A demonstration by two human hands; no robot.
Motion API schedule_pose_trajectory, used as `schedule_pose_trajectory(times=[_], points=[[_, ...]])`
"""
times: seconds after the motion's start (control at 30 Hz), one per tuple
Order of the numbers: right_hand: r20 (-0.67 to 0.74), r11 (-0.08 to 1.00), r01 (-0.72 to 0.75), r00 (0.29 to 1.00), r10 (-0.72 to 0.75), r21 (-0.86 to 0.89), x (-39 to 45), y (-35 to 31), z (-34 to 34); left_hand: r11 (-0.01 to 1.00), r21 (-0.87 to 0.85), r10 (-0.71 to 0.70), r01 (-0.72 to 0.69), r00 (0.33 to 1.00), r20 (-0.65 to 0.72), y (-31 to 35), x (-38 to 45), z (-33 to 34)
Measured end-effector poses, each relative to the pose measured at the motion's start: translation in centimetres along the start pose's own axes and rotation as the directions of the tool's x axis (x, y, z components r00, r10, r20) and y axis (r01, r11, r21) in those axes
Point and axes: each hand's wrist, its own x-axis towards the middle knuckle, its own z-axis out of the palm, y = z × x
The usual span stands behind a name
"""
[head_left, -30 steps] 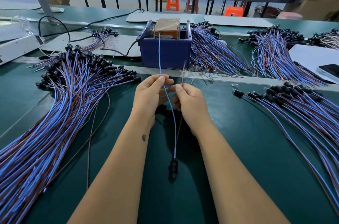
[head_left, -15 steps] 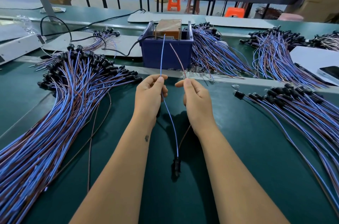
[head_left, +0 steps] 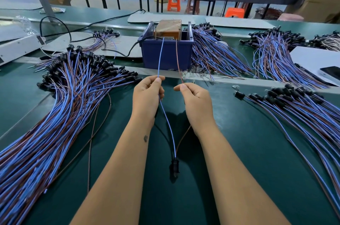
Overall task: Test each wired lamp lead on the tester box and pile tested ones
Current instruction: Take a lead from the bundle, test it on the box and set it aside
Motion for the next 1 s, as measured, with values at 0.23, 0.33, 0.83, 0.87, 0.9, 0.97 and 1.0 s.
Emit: schedule_pose_trajectory(times=[0.23, 0.33, 0.83, 0.87, 0.9, 0.97, 1.0], points=[[0.005, 0.999, -0.031, 1.000, 0.031, 0.040, 0.17, 0.00, -0.09, 1.000, -0.009, -0.005, 0.005, 1.000, -0.024, -0.03, 0.08, -0.07], [0.005, 0.998, -0.048, 0.999, 0.048, 0.050, 0.25, 0.01, -0.06, 1.000, -0.011, -0.011, 0.011, 1.000, -0.029, -0.05, 0.04, -0.08], [-0.011, 0.999, -0.043, 0.999, 0.043, -0.001, 0.33, 0.00, -0.08, 1.000, -0.001, -0.029, 0.029, 0.998, -0.061, -0.02, 0.08, -0.01], [-0.009, 0.999, -0.043, 0.999, 0.043, -0.002, 0.32, -0.02, -0.07, 1.000, 0.004, -0.028, 0.028, 0.998, -0.062, -0.05, 0.10, -0.01], [-0.006, 0.999, -0.045, 0.999, 0.045, -0.003, 0.31, -0.04, -0.05, 1.000, 0.009, -0.027, 0.027, 0.998, -0.063, -0.07, 0.12, -0.02], [-0.004, 0.999, -0.050, 0.999, 0.050, -0.004, 0.31, -0.07, -0.01, 1.000, 0.009, -0.027, 0.027, 0.997, -0.067, -0.10, 0.19, -0.02], [-0.003, 0.999, -0.052, 0.999, 0.052, -0.005, 0.30, -0.07, 0.00, 1.000, 0.008, -0.028, 0.029, 0.997, -0.070, -0.12, 0.23, -0.01]])
